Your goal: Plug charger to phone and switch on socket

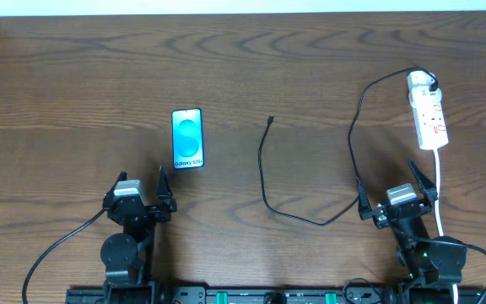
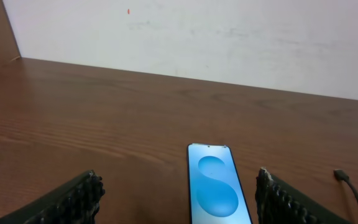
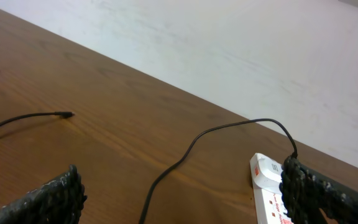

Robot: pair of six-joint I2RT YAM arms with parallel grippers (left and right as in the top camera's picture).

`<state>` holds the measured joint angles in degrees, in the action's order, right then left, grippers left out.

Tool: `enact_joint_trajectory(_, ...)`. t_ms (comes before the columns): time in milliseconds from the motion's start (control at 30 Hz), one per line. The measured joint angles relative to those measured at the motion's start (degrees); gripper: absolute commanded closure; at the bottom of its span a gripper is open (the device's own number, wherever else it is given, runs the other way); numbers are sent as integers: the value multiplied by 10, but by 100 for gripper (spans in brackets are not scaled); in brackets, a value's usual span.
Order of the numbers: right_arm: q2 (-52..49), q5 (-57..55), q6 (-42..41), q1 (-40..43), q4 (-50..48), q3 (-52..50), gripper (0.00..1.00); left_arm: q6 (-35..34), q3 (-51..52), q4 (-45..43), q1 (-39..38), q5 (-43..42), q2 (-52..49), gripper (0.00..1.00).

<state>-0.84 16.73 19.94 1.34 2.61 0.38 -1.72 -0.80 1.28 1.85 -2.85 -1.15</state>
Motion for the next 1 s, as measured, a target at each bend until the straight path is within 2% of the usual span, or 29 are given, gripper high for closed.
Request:
enact_joint_trajectory(200, 0, 0, 0, 0, 0, 0, 1, 0, -5, 7, 0, -2, -18, 20)
enact_joint_trajectory(500, 0, 0, 0, 0, 0, 0, 1, 1, -35, 28, 0, -3, -122, 20)
enact_joint_trajectory(733, 0, 0, 0, 0, 0, 0, 1, 7, -121, 28, 0, -4, -209, 20)
enact_joint_trajectory(1000, 0, 0, 0, 0, 0, 0, 1, 7, -214, 39, 0, -55, -312, 19)
